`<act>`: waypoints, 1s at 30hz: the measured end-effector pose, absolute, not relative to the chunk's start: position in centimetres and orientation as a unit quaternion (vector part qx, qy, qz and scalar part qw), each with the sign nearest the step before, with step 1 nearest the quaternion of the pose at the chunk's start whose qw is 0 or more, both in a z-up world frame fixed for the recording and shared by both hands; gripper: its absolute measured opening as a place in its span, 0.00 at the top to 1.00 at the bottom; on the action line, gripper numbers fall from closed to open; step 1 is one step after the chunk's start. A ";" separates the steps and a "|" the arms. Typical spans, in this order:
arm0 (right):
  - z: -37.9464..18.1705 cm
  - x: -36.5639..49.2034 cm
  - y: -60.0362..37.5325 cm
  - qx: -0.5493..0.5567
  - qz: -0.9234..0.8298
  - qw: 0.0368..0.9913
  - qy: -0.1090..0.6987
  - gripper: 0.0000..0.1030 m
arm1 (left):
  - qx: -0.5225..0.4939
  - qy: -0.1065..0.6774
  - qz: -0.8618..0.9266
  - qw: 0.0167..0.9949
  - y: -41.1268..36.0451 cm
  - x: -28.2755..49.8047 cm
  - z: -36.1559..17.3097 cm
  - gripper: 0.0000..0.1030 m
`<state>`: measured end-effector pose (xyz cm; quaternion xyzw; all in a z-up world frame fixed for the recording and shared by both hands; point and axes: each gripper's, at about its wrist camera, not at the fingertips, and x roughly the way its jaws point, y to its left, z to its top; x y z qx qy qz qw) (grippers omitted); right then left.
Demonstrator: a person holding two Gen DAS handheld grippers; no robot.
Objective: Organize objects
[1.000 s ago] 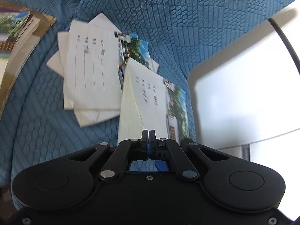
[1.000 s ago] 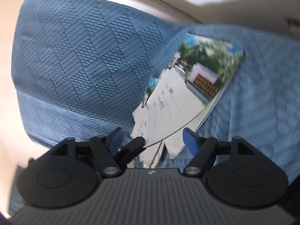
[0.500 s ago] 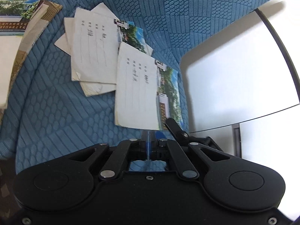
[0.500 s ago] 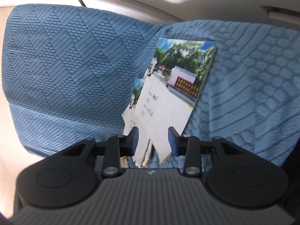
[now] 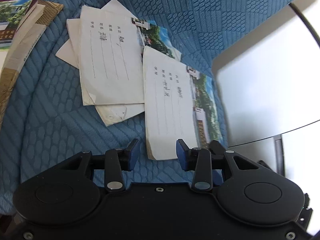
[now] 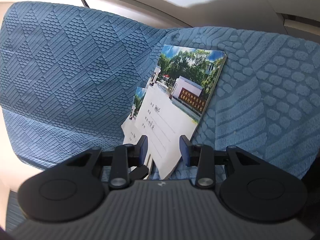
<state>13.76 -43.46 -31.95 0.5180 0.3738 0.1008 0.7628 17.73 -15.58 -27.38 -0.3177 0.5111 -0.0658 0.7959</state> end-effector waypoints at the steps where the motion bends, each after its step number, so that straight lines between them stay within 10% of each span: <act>1: -32.0 13.8 -43.6 0.517 0.100 0.764 0.372 0.63 | -0.311 0.512 -0.064 0.798 -15.8 18.0 -27.5 0.64; 13: -32.2 13.9 -44.5 0.531 0.096 0.762 0.359 0.63 | -0.306 0.503 -0.057 0.807 -16.5 20.0 -28.0 0.65; 20: -32.3 13.9 -44.6 0.536 0.107 0.756 0.360 0.63 | -0.276 0.512 -0.046 0.812 -17.2 20.3 -28.4 0.94; 26: -32.6 13.8 -44.4 0.545 0.129 0.740 0.372 0.62 | -0.337 0.526 -0.049 0.779 -16.0 20.3 -29.2 0.98; 30: -32.7 13.4 -44.4 0.552 0.139 0.730 0.378 0.44 | -0.384 0.515 -0.060 0.764 -15.4 19.8 -29.0 1.00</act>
